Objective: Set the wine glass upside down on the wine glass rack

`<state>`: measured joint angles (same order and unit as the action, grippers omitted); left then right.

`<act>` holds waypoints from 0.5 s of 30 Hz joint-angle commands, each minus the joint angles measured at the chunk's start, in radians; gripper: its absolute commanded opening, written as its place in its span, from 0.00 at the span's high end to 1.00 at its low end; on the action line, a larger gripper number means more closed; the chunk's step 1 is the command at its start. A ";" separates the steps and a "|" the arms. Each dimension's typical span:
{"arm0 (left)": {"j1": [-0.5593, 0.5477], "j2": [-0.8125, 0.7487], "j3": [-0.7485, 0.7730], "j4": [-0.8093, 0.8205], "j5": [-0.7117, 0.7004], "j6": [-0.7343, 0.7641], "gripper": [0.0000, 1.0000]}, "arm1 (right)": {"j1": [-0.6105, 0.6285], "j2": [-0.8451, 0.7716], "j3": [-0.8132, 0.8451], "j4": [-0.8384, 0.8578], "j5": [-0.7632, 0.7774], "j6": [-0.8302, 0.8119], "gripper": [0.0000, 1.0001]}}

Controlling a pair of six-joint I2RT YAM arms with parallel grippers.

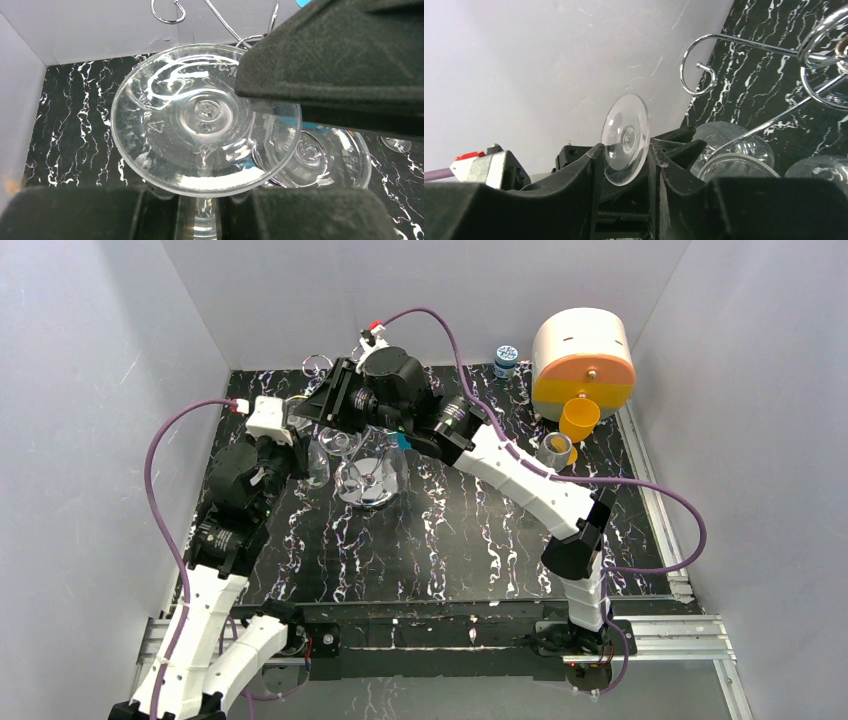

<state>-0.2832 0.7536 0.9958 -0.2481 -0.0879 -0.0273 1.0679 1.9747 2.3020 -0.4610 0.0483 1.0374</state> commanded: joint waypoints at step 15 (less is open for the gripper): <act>0.006 -0.059 0.066 -0.079 0.008 -0.082 0.66 | -0.023 -0.065 -0.047 0.127 0.034 0.191 0.99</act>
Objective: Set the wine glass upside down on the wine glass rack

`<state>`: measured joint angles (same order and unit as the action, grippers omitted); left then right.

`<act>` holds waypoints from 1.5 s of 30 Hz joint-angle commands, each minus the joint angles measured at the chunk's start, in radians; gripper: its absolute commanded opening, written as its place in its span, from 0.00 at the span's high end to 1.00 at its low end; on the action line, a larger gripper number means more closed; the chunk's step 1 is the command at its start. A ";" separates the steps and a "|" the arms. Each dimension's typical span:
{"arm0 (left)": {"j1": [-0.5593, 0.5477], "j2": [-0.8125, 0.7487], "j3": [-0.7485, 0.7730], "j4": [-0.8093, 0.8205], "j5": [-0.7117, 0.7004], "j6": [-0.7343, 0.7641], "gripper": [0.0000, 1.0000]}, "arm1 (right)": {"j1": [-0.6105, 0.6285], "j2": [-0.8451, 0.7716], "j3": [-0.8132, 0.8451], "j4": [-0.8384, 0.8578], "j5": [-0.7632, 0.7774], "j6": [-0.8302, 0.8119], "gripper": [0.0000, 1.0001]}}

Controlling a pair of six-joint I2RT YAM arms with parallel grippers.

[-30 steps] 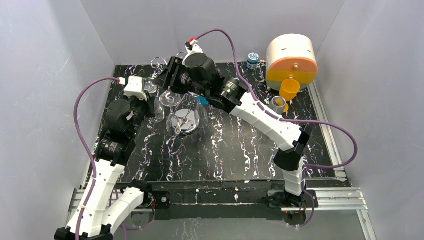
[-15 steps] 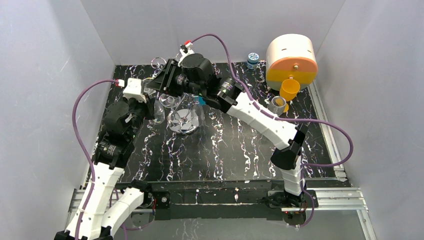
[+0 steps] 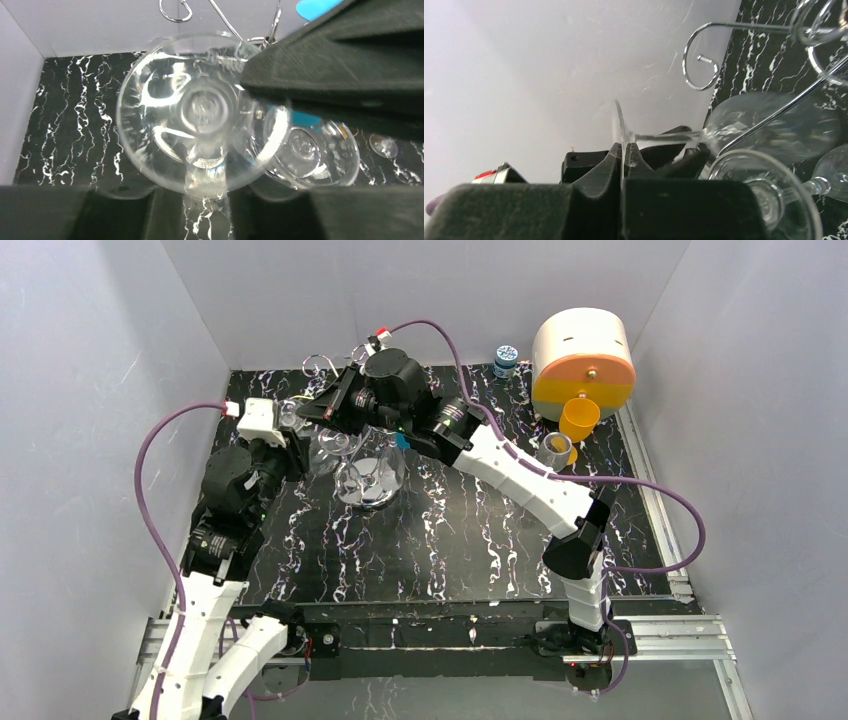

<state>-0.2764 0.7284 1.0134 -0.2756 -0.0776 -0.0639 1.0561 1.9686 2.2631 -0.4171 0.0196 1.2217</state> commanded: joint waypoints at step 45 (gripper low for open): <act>0.000 -0.028 0.136 -0.065 -0.165 -1.249 0.64 | -0.058 -0.164 -0.162 0.207 -0.062 0.136 0.99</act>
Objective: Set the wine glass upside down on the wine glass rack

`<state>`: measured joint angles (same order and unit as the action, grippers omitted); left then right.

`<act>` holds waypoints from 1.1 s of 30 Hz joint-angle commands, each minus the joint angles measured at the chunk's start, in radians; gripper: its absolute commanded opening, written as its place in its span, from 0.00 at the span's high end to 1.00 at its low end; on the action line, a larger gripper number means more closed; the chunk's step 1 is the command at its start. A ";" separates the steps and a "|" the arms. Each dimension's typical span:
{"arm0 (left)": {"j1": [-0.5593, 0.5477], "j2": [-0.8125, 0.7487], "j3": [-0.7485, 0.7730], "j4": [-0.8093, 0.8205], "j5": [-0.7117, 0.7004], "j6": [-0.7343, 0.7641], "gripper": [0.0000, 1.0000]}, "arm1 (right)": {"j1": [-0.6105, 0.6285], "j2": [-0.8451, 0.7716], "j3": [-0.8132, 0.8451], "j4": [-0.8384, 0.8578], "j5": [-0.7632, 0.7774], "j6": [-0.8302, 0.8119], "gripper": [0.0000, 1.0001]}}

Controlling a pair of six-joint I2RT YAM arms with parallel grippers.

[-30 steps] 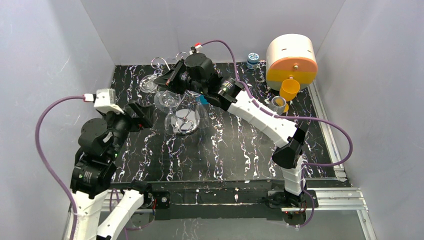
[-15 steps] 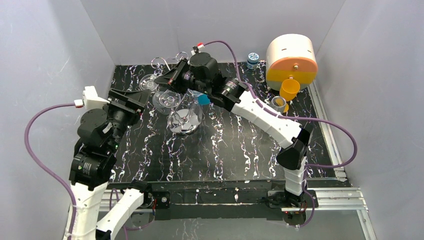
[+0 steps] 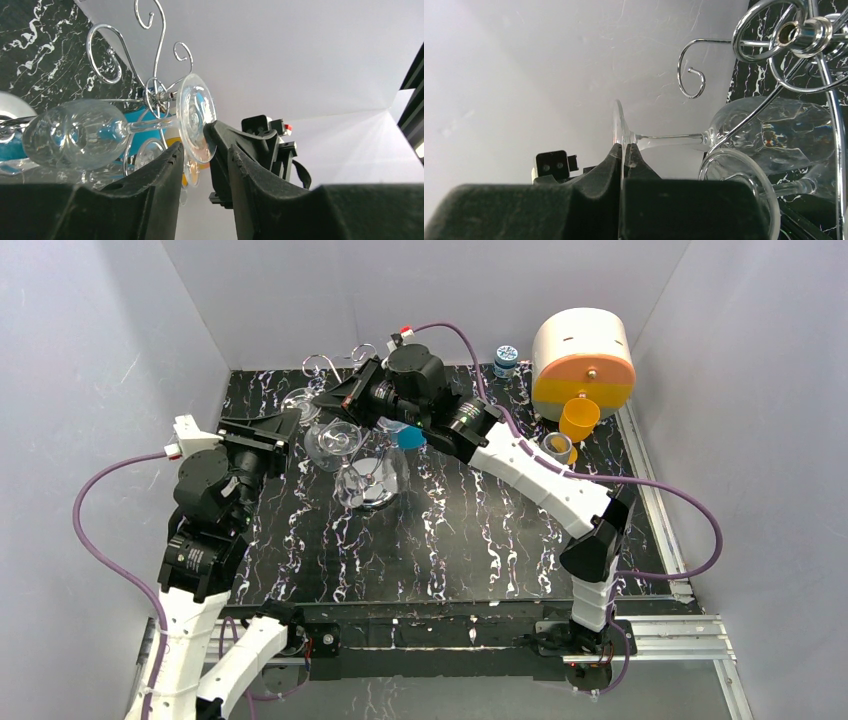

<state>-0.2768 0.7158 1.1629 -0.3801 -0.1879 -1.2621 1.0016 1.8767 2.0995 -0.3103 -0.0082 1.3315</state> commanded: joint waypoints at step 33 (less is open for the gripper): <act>0.001 0.047 0.002 0.084 -0.112 -0.050 0.97 | -0.005 -0.123 -0.109 0.143 -0.057 0.038 0.99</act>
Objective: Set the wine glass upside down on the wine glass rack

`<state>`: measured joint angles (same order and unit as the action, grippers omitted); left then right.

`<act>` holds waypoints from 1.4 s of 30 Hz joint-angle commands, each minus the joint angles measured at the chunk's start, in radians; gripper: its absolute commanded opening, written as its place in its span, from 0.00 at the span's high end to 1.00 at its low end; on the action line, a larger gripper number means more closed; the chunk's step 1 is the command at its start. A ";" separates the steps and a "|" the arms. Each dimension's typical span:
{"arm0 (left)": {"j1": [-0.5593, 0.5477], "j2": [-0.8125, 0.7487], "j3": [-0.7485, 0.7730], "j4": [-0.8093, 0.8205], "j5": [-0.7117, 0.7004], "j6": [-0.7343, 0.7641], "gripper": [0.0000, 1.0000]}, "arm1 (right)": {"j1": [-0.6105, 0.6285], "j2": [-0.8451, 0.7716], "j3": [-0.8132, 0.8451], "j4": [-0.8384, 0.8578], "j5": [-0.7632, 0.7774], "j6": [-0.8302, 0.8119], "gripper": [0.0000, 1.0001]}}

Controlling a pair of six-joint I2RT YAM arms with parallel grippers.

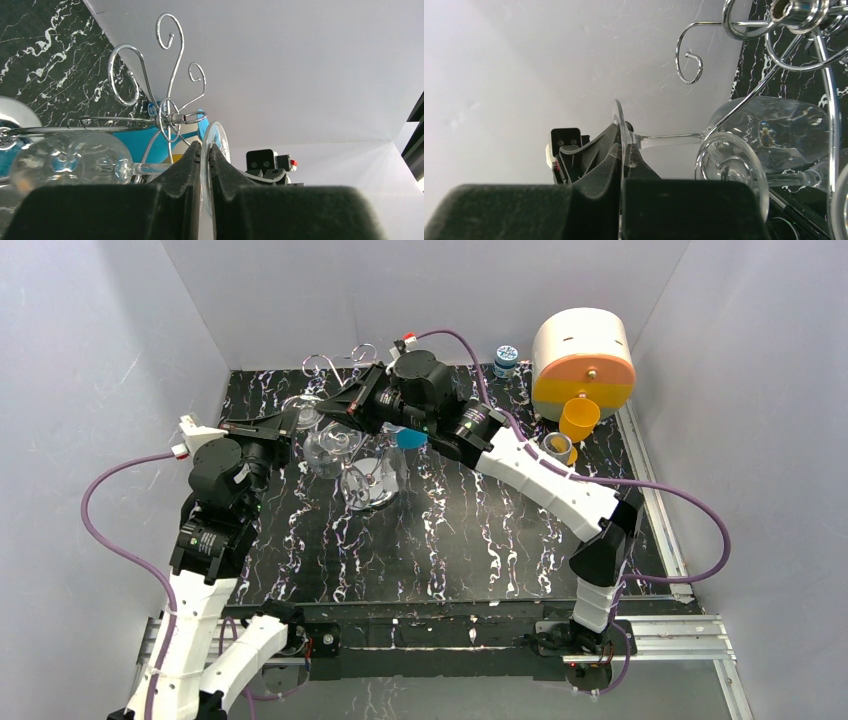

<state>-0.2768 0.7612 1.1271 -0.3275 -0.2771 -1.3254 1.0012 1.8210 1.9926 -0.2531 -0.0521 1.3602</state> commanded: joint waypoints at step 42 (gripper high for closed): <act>0.003 0.221 0.104 0.221 -0.154 0.239 1.00 | -0.003 -0.412 -0.254 0.175 0.145 -0.302 0.17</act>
<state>-0.2768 0.9741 1.1702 -0.1787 -0.3672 -1.1271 0.9958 1.4193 1.7649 -0.1181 0.0982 1.0958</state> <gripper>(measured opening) 0.035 0.834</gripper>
